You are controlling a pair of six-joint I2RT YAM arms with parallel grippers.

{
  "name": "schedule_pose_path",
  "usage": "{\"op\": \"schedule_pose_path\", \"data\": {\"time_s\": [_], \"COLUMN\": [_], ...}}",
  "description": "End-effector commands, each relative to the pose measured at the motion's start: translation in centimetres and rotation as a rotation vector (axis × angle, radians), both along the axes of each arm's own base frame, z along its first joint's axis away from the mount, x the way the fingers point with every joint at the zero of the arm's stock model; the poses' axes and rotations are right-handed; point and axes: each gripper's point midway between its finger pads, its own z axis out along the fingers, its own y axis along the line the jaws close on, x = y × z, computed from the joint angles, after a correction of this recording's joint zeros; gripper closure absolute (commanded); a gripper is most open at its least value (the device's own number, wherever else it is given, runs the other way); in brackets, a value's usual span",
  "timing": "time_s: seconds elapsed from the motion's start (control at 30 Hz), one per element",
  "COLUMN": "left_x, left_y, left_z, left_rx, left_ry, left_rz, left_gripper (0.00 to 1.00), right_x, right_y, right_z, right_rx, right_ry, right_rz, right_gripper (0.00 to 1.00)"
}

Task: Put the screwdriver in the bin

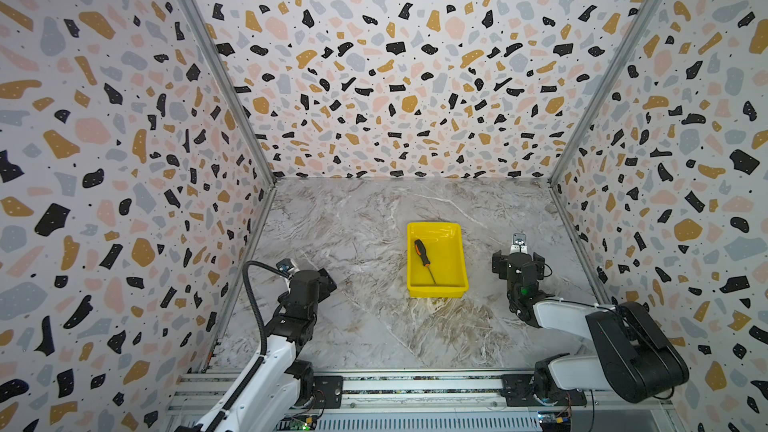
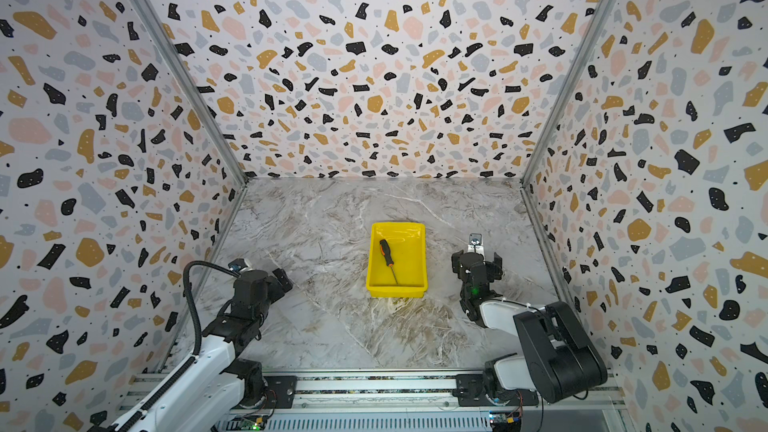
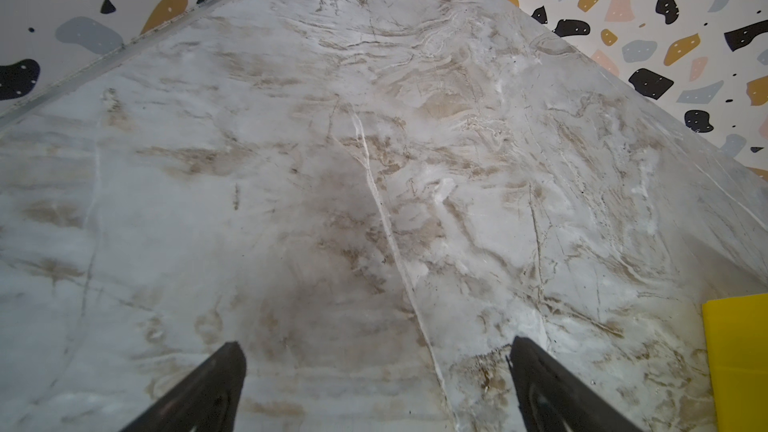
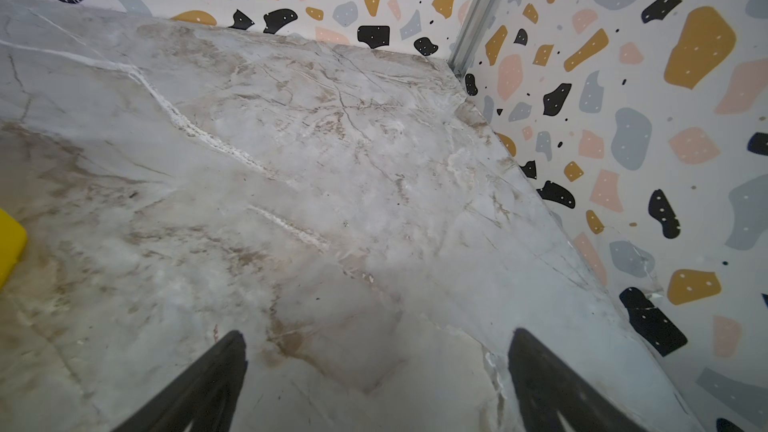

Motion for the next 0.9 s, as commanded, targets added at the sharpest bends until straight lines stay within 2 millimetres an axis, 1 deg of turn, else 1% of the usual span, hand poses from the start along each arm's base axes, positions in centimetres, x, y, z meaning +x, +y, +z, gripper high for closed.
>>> {"op": "schedule_pose_path", "data": {"time_s": [0.0,0.03,0.1,0.17,0.27,0.33,0.37,0.4,0.43,0.47,0.5,0.53,0.6,0.63,0.7,0.73,0.8,0.87], "left_x": [0.3,0.3,0.3,0.3,0.3,0.3,0.3,0.3,0.3,0.4,0.4,0.4,0.4,0.5,0.9,1.3,1.6,2.6], "left_y": [0.0,0.0,0.0,0.1,0.1,0.1,0.1,0.0,0.0,-0.1,-0.1,-0.1,0.0,0.1,0.2,0.1,0.9,1.3], "left_z": [0.3,0.3,0.3,0.3,0.3,0.3,0.2,0.2,0.2,0.1,0.1,0.0,-0.1,-0.3,-0.4,-0.1,0.3,0.8], "left_rx": [0.002,0.000,0.000,0.002,0.000,0.001,0.000,-0.004,-0.004,-0.004,-0.005,-0.004,-0.002,-0.010,-0.036,-0.040,-0.028,-0.025], "left_ry": [-0.022,-0.023,-0.023,-0.023,-0.023,-0.023,-0.022,-0.024,-0.020,-0.019,-0.018,-0.015,-0.012,-0.025,-0.061,-0.074,-0.072,-0.075], "left_rz": [0.005,0.007,0.006,0.007,0.008,0.009,0.009,0.008,0.006,0.005,0.001,0.001,0.010,0.026,0.046,0.052,0.107,0.149], "left_gripper": [0.00,0.00,0.00,0.00,0.00,0.00,0.00,0.00,0.00,0.00,0.00,0.00,0.00,0.00,0.00,0.00,0.00,0.00], "right_x": [0.7,0.4,-0.2,-0.9,-1.6,-1.6,-1.7,-2.0,-2.4,-2.5,-2.3,-2.1,-1.5,-0.9,0.8,1.3,1.2,1.0], "right_y": [1.1,1.2,0.7,-0.9,-2.6,-3.1,-3.2,-3.5,-3.5,-3.0,-2.5,-2.0,-1.4,-0.8,1.4,2.1,2.0,2.1], "right_z": [3.5,3.9,4.5,4.9,5.3,5.3,5.0,4.9,5.5,5.7,5.4,4.5,4.7,4.7,3.1,2.5,2.6,2.6], "right_rx": [0.047,0.061,0.075,0.094,0.115,0.124,0.134,0.151,0.157,0.158,0.153,0.161,0.141,0.135,0.128,0.120,0.119,0.115], "right_ry": [-0.167,-0.196,-0.240,-0.279,-0.320,-0.332,-0.339,-0.370,-0.424,-0.438,-0.417,-0.375,-0.402,-0.390,-0.263,-0.217,-0.228,-0.230], "right_rz": [0.074,0.096,0.100,0.042,0.003,0.011,0.030,0.041,0.071,0.117,0.147,0.172,0.214,0.245,0.363,0.408,0.401,0.401], "right_gripper": [0.00,0.00,0.00,0.00,0.00,0.01,0.01,0.01,0.01,0.01,0.01,0.01,0.01,0.01,0.01,0.01,0.01,0.01]}}
